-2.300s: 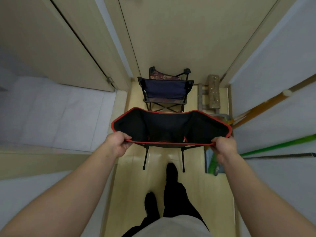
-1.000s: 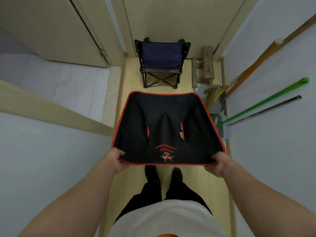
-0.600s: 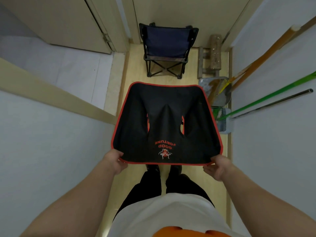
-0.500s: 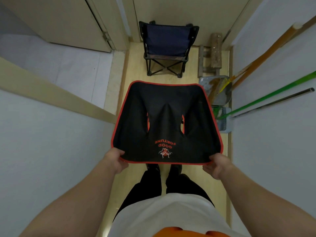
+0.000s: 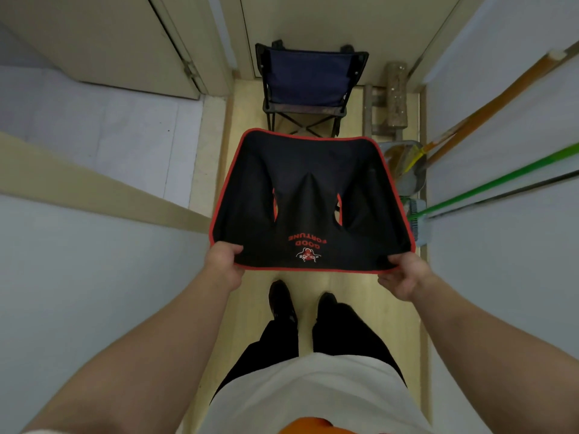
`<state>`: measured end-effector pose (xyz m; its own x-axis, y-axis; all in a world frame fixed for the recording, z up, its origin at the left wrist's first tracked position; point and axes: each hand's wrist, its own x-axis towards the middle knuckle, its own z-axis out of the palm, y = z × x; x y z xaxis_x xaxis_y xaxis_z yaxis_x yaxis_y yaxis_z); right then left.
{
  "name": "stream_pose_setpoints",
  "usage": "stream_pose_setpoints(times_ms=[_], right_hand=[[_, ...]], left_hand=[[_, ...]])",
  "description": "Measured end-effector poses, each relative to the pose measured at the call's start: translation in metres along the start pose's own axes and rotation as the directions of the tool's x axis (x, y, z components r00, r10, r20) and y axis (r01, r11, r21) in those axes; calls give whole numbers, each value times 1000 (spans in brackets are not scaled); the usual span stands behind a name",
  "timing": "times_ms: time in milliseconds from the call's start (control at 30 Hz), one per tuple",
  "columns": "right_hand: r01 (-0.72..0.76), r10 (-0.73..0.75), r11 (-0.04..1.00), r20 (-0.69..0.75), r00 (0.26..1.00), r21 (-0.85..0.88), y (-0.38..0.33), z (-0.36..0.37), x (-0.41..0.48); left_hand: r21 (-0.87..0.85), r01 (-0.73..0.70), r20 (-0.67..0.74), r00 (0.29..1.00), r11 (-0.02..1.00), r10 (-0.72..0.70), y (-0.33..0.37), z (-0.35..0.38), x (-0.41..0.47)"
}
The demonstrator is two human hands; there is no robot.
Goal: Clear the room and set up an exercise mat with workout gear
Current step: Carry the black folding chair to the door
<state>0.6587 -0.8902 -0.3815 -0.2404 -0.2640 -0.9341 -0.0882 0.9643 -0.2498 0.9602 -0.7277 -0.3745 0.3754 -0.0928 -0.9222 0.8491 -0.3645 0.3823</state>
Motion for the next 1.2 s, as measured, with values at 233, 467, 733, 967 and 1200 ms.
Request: stream_pose_setpoints(times_ms=[233, 467, 733, 967, 1200], right_hand=[[34, -34, 999, 25, 999, -3, -34, 26, 12], [43, -42, 999, 30, 999, -29, -79, 41, 23], [75, -73, 990, 24, 997, -123, -118, 48, 34], [28, -29, 993, -3, 1000, -118, -120, 54, 14], [30, -28, 999, 29, 999, -43, -119, 64, -41]], left_hand=[[63, 10, 16, 1000, 998, -11, 41, 24, 17], [53, 3, 19, 1000, 999, -4, 75, 60, 20], [69, 7, 19, 1000, 998, -9, 86, 91, 18], [153, 25, -22, 1000, 988, -22, 87, 99, -2], [158, 2, -37, 999, 987, 4, 96, 107, -49]])
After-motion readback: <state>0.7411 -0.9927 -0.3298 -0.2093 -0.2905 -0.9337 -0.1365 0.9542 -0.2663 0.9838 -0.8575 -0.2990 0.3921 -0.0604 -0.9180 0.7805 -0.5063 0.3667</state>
